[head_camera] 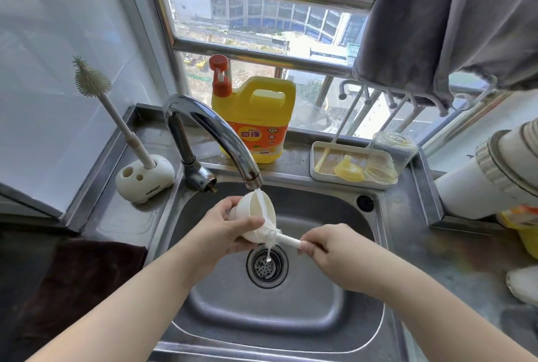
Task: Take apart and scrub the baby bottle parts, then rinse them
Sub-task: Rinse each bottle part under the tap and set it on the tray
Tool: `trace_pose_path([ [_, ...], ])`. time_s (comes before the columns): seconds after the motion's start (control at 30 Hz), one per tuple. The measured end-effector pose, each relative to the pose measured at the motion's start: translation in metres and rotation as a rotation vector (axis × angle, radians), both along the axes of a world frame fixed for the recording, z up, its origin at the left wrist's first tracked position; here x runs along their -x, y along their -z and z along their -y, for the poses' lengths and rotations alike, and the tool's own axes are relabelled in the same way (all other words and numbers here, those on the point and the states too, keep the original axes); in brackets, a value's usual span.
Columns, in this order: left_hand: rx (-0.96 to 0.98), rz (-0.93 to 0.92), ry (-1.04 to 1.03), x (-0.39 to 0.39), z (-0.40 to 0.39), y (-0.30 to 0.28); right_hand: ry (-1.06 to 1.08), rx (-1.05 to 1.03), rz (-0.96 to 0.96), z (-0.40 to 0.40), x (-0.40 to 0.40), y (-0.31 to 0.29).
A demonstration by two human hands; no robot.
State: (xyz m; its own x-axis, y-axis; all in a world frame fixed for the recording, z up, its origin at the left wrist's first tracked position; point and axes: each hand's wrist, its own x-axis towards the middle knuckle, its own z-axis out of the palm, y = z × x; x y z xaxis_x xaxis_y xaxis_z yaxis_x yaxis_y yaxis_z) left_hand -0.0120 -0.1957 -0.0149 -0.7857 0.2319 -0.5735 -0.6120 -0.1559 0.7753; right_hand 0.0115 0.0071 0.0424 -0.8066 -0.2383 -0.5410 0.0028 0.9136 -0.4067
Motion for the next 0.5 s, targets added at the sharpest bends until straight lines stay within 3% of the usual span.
trace_pose_path([
  [0.07,-0.049,-0.001,-0.007,-0.0016,0.0001,0.0029,-0.002,0.023,0.009,-0.0009,-0.0012,0.0016],
  [0.2,0.024,0.062,0.087,-0.0015,-0.0038,0.0005,-0.175,-0.230,-0.215,0.0005,-0.0015,0.0032],
  [0.37,0.031,0.027,0.150,-0.0020,-0.0017,-0.0004,-0.120,-0.340,-0.424,0.0024,0.0001,-0.0017],
  [0.5,0.017,-0.015,0.021,0.0033,0.0035,0.0007,-0.076,-0.163,-0.172,0.0047,-0.0058,0.0034],
])
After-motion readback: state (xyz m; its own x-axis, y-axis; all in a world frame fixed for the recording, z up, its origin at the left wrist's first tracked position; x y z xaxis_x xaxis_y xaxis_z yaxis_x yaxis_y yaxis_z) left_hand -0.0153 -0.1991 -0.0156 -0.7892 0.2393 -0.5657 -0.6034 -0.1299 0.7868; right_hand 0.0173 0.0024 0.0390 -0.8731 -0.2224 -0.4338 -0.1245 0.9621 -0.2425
